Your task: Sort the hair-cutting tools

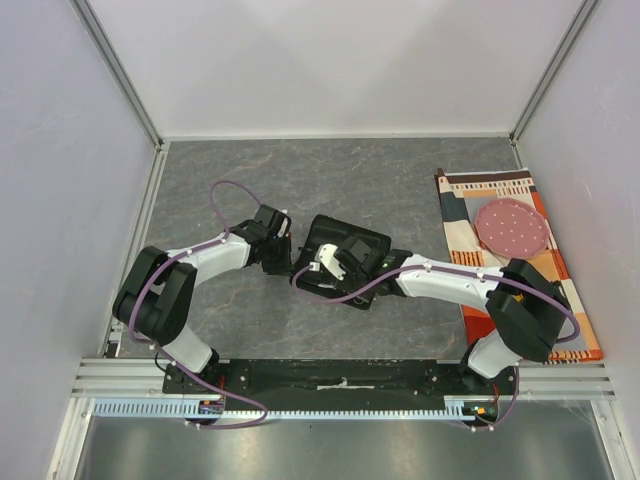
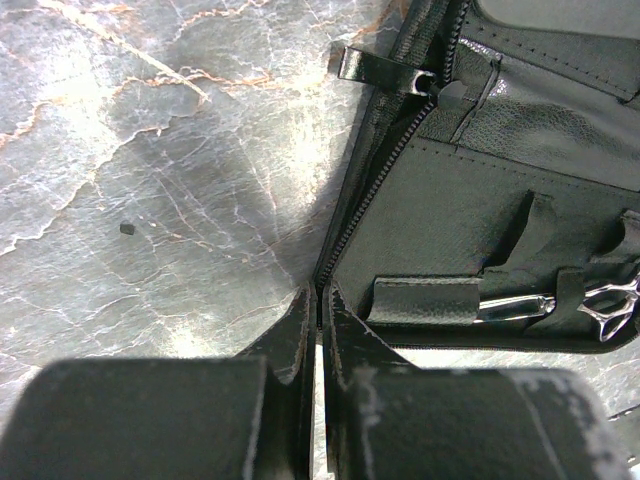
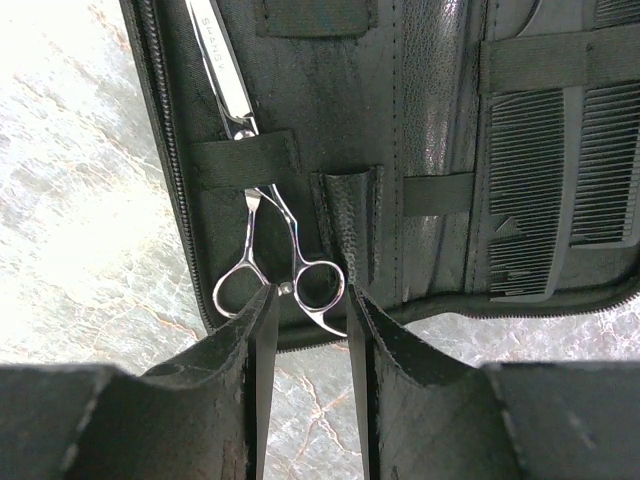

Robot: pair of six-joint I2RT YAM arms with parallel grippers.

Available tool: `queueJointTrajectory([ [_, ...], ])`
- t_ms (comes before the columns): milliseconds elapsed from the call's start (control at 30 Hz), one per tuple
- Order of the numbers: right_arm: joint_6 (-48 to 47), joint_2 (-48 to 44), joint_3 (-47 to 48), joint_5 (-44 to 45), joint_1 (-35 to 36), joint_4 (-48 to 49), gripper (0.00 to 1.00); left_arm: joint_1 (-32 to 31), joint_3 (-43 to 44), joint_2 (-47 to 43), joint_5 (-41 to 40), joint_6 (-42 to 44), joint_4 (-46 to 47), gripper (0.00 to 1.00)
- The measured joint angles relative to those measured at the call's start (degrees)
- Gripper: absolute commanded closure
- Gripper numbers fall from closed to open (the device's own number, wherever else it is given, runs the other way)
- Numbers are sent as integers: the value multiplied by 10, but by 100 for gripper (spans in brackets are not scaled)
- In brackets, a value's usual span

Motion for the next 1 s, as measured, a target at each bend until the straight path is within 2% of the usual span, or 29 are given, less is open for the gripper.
queueJointTrajectory([
  [667, 10, 36, -4, -34, -7, 8, 62, -1, 0, 0, 0, 2, 0, 98],
  [767, 10, 36, -4, -42, -11, 8, 67, -1, 0, 0, 0, 2, 0, 98],
  [900, 11, 37, -4, -55, -13, 8, 79, -1, 0, 0, 0, 2, 0, 98],
  [1000, 8, 40, -2, -62, -14, 8, 82, -1, 0, 0, 0, 2, 0, 98],
])
